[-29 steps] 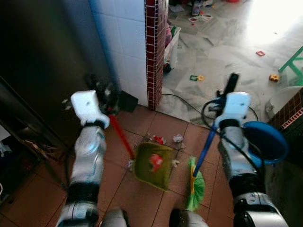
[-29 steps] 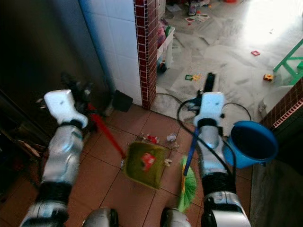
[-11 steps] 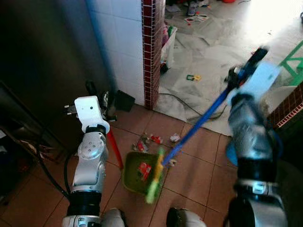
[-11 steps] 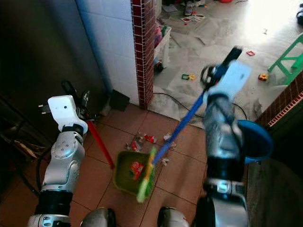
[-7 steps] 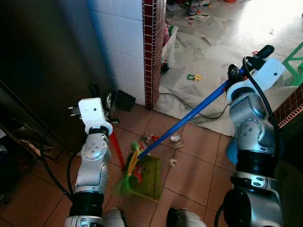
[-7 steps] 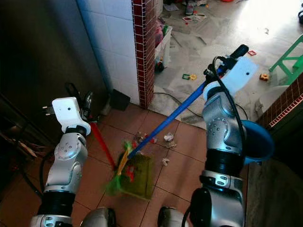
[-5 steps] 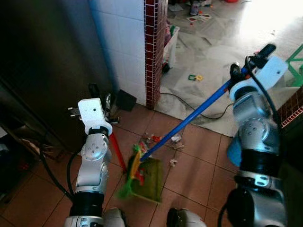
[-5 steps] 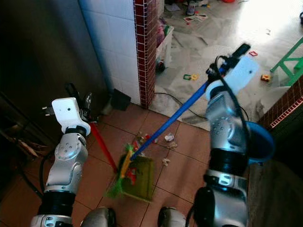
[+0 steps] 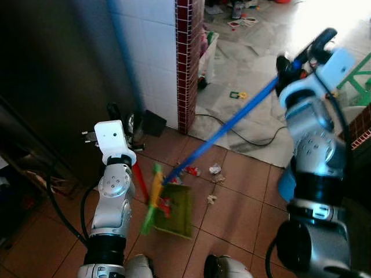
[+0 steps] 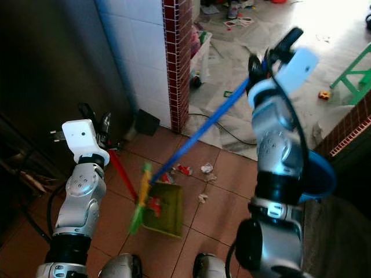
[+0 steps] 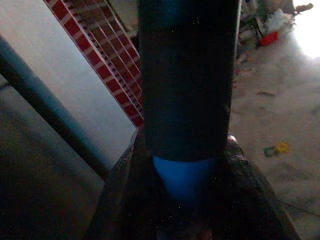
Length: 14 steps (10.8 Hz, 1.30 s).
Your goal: Sweep floor
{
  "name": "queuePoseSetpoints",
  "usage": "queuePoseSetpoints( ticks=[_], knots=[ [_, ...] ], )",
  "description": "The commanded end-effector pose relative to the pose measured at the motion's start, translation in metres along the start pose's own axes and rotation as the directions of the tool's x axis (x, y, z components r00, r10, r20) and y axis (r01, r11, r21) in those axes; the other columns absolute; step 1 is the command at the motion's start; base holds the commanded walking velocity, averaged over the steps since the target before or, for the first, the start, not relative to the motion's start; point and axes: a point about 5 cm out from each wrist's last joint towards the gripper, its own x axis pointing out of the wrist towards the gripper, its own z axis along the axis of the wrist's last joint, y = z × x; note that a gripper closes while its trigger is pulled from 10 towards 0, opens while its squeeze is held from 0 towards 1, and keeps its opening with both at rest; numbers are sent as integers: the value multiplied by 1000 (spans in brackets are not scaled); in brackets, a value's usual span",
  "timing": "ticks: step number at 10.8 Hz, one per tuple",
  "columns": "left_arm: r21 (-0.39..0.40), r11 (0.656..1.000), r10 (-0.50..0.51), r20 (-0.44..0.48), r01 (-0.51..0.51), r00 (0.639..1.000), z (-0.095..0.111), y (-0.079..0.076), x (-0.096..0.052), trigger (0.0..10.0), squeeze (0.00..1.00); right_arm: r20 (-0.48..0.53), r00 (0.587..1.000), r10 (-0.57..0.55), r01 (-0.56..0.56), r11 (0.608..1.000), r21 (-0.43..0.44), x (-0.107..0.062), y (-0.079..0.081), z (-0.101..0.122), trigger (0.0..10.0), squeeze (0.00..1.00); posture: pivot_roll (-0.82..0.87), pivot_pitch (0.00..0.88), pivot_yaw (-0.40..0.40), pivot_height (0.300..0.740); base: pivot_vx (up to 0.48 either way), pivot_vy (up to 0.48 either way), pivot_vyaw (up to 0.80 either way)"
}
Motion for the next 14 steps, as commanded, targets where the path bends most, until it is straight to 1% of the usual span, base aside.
queuePoseSetpoints(
  ticks=[1,2,3,4,5,6,7,8,9,10,11,12,13,14],
  knots=[
    [-21,1000,-14,30,15,999,6,-6,2,10000,0,156,984,80,-85,996,24,4,14,33,10000,0,-25,28,-17,740,0,0,0],
    [-20,1000,-14,29,14,999,5,-6,2,10000,0,225,969,106,-81,990,-116,7,14,49,10000,0,-26,29,-19,740,0,0,0],
    [-21,1000,-14,28,14,1000,4,-6,1,10000,0,263,954,143,-72,962,-263,8,13,58,10000,0,-27,30,-21,740,0,0,0],
    [-21,1000,-14,28,15,1000,4,-7,0,10000,0,262,952,158,-61,938,-342,8,10,57,10000,0,-26,32,-23,740,0,0,0],
    [-22,1000,-13,28,14,1000,4,-7,0,10000,0,227,961,156,-49,908,-416,6,4,44,10000,0,-25,34,-24,740,0,0,0],
    [-23,1000,-12,29,13,1000,4,-7,-1,10000,0,181,968,174,-61,862,-503,2,0,28,10000,0,-22,36,-22,740,0,0,0],
    [-23,1000,-12,32,13,999,5,-6,-1,10000,0,122,981,152,-52,805,-591,-3,-11,2,10000,0,-15,37,-15,740,0,0,0],
    [-20,1000,-17,37,17,999,6,-6,0,10000,0,77,988,131,-56,783,-619,-9,-22,-14,10000,0,-8,40,-13,740,0,0,0],
    [-24,1000,-18,46,19,999,10,-8,1,10000,0,43,996,76,-34,788,-615,-18,-39,-28,10000,0,5,49,-18,740,0,0,0],
    [-27,999,-19,52,21,998,12,-9,1,10000,0,22,998,57,-33,798,-601,-21,-44,-36,10000,0,5,49,-23,740,0,0,0],
    [-27,999,-21,57,22,998,14,-10,1,10000,0,35,999,30,-1,771,-637,-22,-44,-42,10000,0,6,49,-22,740,0,0,0],
    [-19,999,-25,61,26,998,15,-9,1,10000,0,44,999,8,23,760,-650,-23,-44,-47,10000,0,6,49,-21,740,0,0,0],
    [-9,1000,-30,61,30,998,18,-9,2,10000,0,26,999,21,1,762,-648,-28,-44,-57,10000,0,0,49,-31,740,0,0,0],
    [3,1000,-31,75,31,997,21,-9,4,10000,0,7,1000,13,-5,738,-675,-31,-44,-63,10000,0,-14,46,-47,740,0,0,0]
  ],
)
